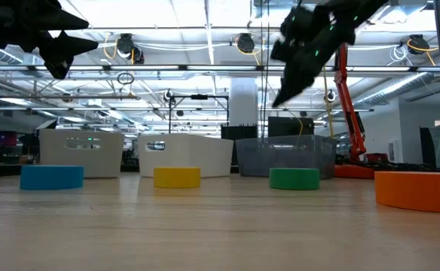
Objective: Pick and place Stapler, Stapler remover, tape
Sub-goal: Put the green tape into the white bin
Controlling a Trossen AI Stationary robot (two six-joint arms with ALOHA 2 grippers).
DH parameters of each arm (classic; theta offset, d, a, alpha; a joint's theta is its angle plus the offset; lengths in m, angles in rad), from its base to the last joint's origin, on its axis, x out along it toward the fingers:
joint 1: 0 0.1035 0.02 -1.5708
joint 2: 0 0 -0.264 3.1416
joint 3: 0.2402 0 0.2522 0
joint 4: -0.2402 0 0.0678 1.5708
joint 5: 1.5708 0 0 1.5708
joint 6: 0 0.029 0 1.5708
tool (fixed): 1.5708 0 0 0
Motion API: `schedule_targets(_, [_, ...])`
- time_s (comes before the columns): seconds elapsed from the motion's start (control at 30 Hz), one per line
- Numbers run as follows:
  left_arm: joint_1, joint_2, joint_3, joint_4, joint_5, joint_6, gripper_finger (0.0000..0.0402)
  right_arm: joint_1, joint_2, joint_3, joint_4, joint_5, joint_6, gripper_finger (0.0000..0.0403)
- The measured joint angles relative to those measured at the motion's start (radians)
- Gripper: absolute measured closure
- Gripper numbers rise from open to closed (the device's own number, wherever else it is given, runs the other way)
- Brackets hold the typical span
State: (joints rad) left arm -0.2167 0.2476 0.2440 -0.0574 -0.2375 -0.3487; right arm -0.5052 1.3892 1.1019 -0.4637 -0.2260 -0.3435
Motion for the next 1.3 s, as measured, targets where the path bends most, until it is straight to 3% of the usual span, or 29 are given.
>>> schedule_targets(0.13, [0.000, 0.000, 0.000, 0.000, 0.000, 0.003, 0.0220, 0.078, -0.089, 0.000, -0.029, -0.119, 0.023, 0.0323])
schedule_targets(0.5, [0.000, 0.000, 0.000, 0.001, 0.000, 0.005, 0.0220, 0.378, -0.176, 0.000, -0.215, -0.112, -0.044, 0.0315])
schedule_targets(0.77, [0.000, 0.000, 0.000, 0.001, 0.000, 0.005, 0.0220, 0.525, -0.043, -0.001, -0.176, 0.019, -0.109, 0.0263])
schedule_targets(1.0, [0.000, 0.000, 0.000, 0.001, 0.000, -0.002, 0.0220, 0.547, 0.131, -0.001, -0.104, 0.017, -0.205, 0.0227])
schedule_targets(1.3, [0.000, 0.000, 0.000, 0.001, 0.000, -0.001, 0.0220, 0.554, 0.284, 0.000, -0.099, 0.012, -0.276, 0.0227])
